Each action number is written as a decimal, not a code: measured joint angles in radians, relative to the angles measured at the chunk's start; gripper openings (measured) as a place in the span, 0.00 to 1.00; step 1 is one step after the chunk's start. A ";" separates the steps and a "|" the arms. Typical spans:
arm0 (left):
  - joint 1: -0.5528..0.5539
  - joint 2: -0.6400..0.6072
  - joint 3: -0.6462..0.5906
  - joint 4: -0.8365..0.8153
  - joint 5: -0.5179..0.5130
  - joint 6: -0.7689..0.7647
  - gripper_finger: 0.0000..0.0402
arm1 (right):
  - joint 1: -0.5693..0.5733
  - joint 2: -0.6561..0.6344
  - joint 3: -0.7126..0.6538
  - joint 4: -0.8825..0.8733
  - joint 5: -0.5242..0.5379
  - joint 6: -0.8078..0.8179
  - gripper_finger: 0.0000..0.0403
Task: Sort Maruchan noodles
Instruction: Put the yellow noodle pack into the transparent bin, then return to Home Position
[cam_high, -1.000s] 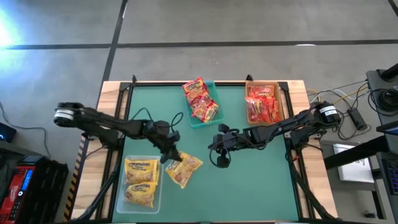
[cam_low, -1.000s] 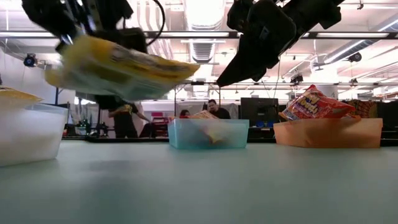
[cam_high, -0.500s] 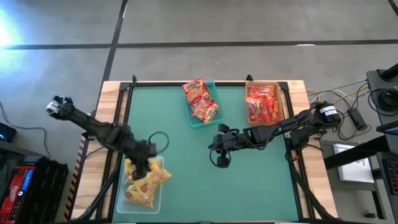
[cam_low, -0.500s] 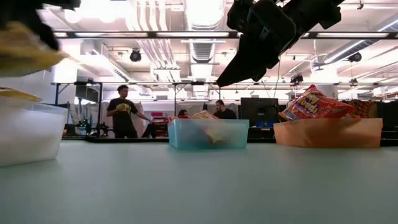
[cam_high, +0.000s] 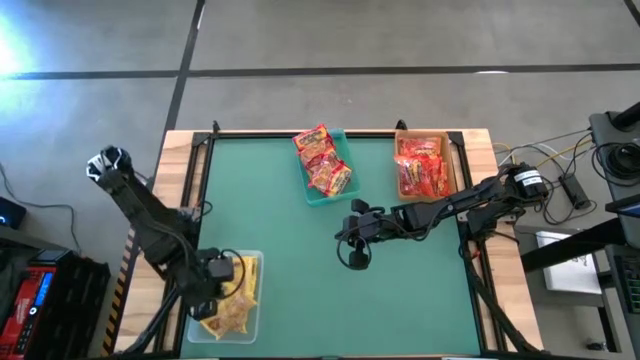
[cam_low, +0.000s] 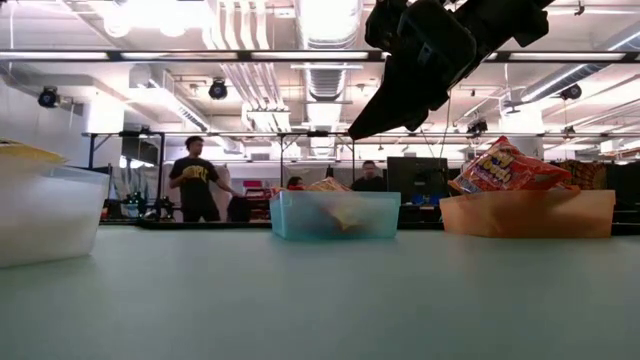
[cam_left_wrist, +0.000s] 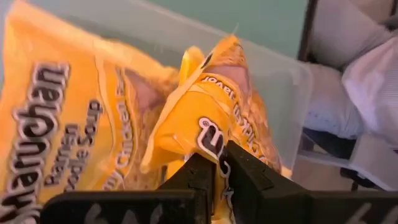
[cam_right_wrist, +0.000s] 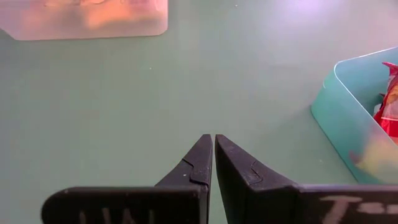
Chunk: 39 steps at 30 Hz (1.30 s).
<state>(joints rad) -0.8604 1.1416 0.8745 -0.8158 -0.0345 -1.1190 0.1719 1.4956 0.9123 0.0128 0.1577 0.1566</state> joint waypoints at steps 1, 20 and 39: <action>-0.012 0.009 0.000 -0.004 0.000 -0.016 0.04 | 0.000 0.000 0.000 0.000 0.000 0.000 0.03; -0.082 0.022 0.213 -0.307 -0.325 -0.055 0.05 | 0.000 0.000 0.000 0.000 0.000 0.000 0.03; 0.062 -0.254 -0.176 0.083 -0.855 0.733 0.05 | 0.000 0.000 0.000 0.000 0.000 0.000 0.03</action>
<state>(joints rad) -0.7985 0.8876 0.6982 -0.7328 -0.8899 -0.3858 0.1719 1.4956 0.9127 0.0128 0.1577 0.1566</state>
